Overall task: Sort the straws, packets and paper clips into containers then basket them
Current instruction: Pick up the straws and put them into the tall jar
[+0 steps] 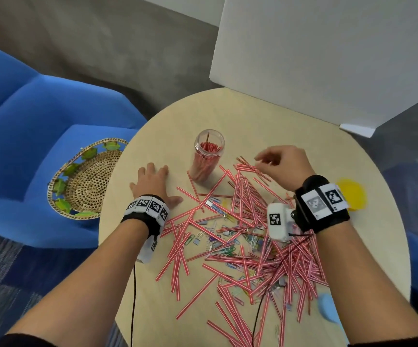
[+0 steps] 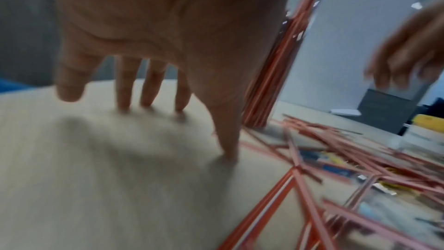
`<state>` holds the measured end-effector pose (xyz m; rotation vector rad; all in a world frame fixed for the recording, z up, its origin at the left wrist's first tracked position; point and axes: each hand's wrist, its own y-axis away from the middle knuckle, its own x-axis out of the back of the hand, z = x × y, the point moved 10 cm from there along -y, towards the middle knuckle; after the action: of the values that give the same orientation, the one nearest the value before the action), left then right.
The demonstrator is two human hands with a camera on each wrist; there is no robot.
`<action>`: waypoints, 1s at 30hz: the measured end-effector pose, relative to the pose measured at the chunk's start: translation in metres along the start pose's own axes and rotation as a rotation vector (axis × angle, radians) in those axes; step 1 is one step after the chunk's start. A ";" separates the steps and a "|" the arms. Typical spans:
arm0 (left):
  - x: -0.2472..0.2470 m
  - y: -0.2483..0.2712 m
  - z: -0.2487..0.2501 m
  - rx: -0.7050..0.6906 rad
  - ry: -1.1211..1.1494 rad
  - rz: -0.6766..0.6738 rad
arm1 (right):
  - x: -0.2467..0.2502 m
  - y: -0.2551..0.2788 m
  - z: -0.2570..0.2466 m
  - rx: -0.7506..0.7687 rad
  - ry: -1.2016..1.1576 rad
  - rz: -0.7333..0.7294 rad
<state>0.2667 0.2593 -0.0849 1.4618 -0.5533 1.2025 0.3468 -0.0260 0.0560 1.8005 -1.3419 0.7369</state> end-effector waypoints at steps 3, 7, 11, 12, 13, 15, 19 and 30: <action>0.009 0.014 0.023 0.002 -0.188 0.000 | -0.034 0.031 0.107 -0.352 0.264 -0.267; 0.007 0.046 0.106 -0.194 -0.218 -0.041 | -0.061 0.065 0.157 -0.498 0.264 -0.276; -0.014 0.069 0.191 -0.546 -0.068 -0.094 | -0.067 0.075 0.169 -0.514 0.291 -0.175; -0.021 0.074 0.209 -0.641 -0.074 -0.088 | -0.067 0.075 0.168 -0.483 0.301 -0.156; -0.027 0.078 0.225 -0.719 -0.098 -0.070 | -0.067 0.075 0.165 -0.449 0.302 -0.136; -0.041 0.083 0.246 -0.798 -0.152 -0.035 | -0.066 0.075 0.161 -0.389 0.299 -0.112; -0.060 0.078 0.261 -0.834 -0.184 0.019 | -0.066 0.075 0.159 -0.322 0.301 -0.126; -0.068 0.084 0.293 -0.952 -0.445 0.060 | -0.074 0.068 0.178 -0.308 0.052 -0.195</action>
<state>0.2784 -0.0529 -0.0712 0.8597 -1.2684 0.4869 0.2621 -0.1472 -0.0846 1.6249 -1.1556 0.4415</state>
